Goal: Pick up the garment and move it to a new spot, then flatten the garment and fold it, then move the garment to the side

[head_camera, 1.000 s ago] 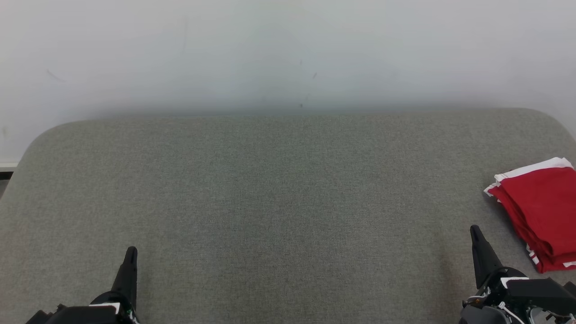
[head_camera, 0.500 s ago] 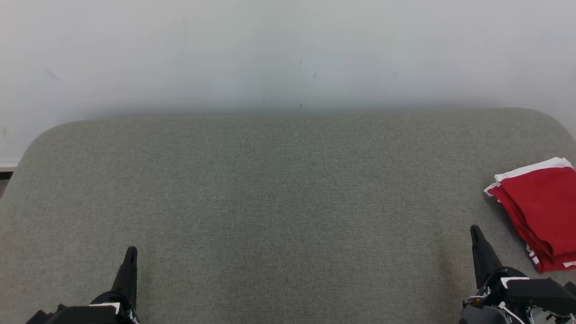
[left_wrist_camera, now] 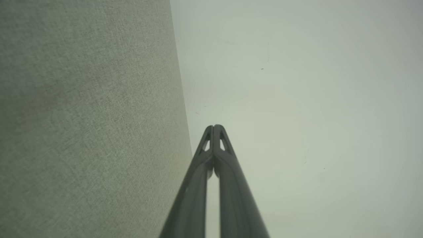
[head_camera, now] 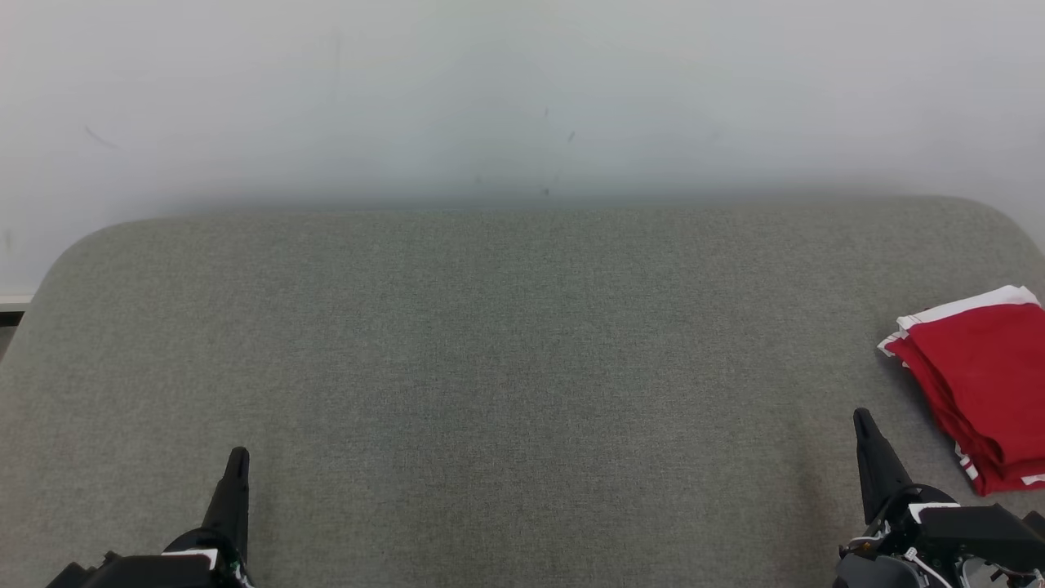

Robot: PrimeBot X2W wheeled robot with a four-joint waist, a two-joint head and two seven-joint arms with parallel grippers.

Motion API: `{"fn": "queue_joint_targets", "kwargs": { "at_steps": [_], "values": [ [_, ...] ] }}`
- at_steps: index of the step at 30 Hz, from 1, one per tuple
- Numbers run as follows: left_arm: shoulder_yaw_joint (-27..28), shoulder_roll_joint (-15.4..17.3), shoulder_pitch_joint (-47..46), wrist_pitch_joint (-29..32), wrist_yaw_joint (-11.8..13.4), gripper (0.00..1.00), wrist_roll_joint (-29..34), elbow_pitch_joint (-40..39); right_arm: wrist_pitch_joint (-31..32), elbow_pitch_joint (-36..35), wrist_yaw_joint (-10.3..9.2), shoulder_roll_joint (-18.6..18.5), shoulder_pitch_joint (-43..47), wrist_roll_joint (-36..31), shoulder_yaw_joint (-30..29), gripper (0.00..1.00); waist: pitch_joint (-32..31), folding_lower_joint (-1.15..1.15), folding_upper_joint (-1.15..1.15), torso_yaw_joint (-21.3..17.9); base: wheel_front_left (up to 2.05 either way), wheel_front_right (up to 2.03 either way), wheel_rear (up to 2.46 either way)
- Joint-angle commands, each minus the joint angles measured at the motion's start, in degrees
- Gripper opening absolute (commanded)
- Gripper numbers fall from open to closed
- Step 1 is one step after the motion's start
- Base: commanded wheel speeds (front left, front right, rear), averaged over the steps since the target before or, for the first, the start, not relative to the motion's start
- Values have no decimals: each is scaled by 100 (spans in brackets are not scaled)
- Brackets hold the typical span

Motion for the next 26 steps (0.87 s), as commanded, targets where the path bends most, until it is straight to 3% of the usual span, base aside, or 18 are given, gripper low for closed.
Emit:
{"fn": "queue_joint_targets", "kwargs": {
  "at_steps": [1,26],
  "values": [
    [7,-9,-50,-1,8,0,-33,6,14,-10,4,5,-32,-7,-11,0,0,0,0,0,0,0,0],
    [5,-9,-49,-2,8,0,-33,6,16,-10,4,8,-32,-9,-13,0,0,0,0,0,0,0,0]
  ]
}}
